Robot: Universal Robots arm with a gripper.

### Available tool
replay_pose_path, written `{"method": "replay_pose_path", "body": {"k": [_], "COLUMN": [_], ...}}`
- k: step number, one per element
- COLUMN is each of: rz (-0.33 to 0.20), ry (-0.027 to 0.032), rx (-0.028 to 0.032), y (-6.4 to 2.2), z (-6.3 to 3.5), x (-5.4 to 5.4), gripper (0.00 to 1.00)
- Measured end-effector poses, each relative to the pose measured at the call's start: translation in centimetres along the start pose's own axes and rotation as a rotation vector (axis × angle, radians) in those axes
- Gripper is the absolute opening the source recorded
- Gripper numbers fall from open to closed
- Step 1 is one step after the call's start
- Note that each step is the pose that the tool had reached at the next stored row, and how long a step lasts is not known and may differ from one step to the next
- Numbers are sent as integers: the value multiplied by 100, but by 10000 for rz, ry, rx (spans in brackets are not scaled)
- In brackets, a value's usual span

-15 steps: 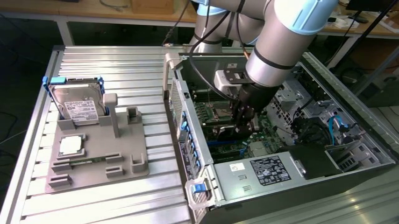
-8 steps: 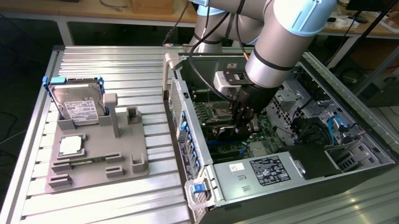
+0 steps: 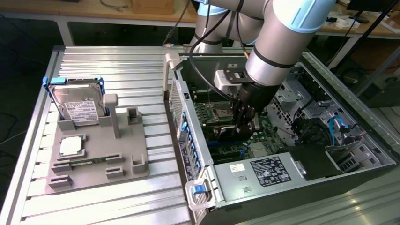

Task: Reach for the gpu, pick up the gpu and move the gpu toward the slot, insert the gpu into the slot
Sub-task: 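Insert the gpu into the slot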

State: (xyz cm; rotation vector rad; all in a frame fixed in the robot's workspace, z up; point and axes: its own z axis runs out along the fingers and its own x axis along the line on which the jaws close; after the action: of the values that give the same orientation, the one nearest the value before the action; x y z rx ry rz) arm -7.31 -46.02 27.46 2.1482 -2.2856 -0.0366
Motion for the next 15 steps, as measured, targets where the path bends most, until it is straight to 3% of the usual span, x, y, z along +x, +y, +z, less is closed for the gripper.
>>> {"method": "replay_pose_path", "body": {"k": [7, 15], "rz": [-3, -4], "ry": [-8, -14], "rx": [135, 200], "y": [26, 51], "z": [14, 35], "x": [-15, -26], "gripper": [27, 27]}}
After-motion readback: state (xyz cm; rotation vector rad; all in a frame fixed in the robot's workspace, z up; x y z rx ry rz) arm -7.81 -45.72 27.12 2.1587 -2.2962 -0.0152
